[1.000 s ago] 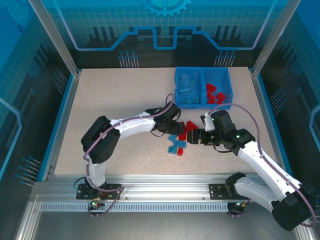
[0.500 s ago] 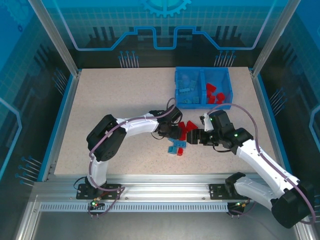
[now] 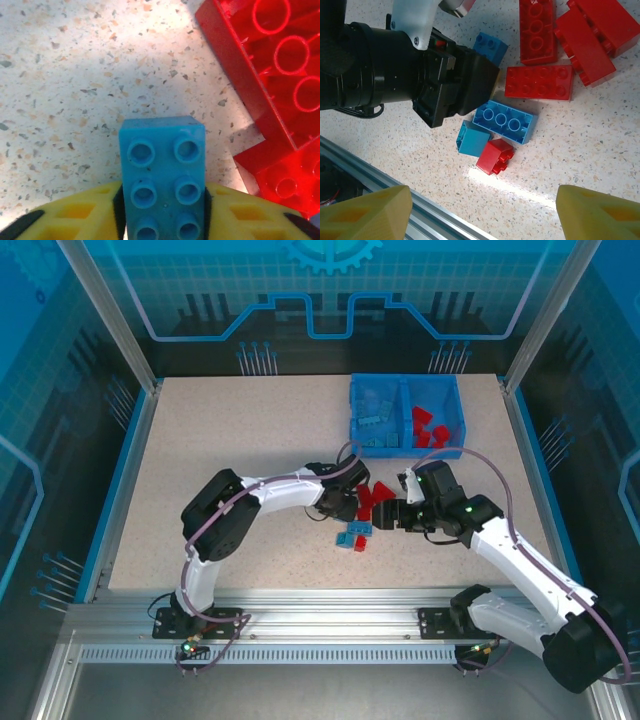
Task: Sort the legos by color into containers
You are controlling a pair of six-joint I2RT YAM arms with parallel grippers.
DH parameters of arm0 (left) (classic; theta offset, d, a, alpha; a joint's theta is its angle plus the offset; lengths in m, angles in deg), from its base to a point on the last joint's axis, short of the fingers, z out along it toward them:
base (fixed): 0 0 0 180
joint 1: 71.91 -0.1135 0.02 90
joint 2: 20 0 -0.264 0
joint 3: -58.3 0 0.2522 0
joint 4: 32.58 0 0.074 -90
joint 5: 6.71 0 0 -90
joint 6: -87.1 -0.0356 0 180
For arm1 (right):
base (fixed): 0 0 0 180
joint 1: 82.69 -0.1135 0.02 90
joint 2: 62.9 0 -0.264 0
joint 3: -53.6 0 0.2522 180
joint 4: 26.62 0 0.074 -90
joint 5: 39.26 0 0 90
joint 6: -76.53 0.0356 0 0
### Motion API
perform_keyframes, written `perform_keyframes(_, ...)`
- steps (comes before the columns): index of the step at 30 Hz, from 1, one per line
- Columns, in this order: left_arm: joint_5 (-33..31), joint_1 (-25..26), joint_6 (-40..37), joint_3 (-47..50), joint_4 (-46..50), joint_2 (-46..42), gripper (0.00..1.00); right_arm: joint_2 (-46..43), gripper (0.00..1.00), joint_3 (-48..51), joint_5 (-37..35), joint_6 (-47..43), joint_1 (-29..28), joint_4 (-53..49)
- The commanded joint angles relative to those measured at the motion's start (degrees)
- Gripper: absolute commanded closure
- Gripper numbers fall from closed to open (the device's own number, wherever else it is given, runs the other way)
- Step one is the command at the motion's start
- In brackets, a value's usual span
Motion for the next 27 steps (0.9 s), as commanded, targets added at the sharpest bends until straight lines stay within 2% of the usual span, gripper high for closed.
perform_keyframes(1,-4.9,-0.13,-0.29,-0.25,3.86,0.15,0.65,0.03,0.23,-1.5,-0.49,0.72,-1.01,-1.26)
perform_keyframes(7,-5.63,1.48,-0.51,-2.2,2.25,-8.1,0.72,-1.81,0.23,-2.65,-1.42,0.87,-1.12,-1.42)
perform_keyframes(12,-10.21,2.63,-4.59,-10.75,1.11,-10.05,0.71,-6.84,0.22,-2.46,-6.04,2.41,-1.13,-0.73)
perform_keyframes(16,-17.65,1.6,-9.66,-24.19,2.37,-2.43,0.69,-11.85,0.19,-1.01,-11.52,4.52,-1.12,-0.47)
perform_keyframes(22,-19.15,-2.54,-12.64,-48.75,3.26,15.29,0.7,-16.6,0.15,0.43,-13.68,5.98,-0.89,-0.48)
perform_keyframes(27,-18.84,-4.55,-16.28,-66.31,2.52,28.68,0.7,-17.44,0.06,-0.11,-12.64,4.47,-0.85,-2.16)
